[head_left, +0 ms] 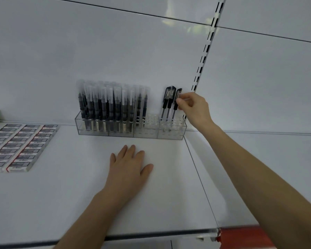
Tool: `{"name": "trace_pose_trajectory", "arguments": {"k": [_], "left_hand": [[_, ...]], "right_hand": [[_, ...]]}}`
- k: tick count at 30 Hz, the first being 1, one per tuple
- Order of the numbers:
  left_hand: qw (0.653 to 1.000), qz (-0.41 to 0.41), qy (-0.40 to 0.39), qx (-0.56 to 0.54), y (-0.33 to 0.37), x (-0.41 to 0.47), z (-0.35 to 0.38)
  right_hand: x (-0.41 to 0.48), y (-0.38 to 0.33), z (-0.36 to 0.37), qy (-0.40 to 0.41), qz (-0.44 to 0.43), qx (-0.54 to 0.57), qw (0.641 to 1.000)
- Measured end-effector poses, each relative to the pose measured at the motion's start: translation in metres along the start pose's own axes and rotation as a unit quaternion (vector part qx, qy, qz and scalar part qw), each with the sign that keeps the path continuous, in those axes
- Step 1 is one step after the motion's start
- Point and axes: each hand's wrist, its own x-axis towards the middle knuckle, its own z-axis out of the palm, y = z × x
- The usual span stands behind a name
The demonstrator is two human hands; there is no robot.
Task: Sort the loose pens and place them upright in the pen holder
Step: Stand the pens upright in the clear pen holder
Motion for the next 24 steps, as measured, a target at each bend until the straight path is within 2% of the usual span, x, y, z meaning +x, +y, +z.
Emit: {"name": "trace_pose_trajectory", "arguments": {"k": [5, 10, 15, 24], "left_hand": [[1.0, 0.025, -0.004, 0.007, 0.004, -0.005, -0.007], [0.991, 0.123, -0.041, 0.034, 0.033, -0.009, -0.017], [0.971, 0.232, -0.031, 0.042, 0.087, -0.011, -0.02], [0.938, 0.339, 0.007, 0.073, 0.245, -0.027, 0.024]], "right_hand": [[-0.038, 0.029, -0.029, -0.06, 0.024, -0.155, 0.986], [-0.076, 0.067, -0.084, -0.098, 0.098, -0.268, 0.953], [-0.113, 0.098, -0.159, -0.046, 0.169, -0.292, 0.94], [-0.178, 0.161, -0.328, 0.026, 0.23, -0.312, 0.922]]}}
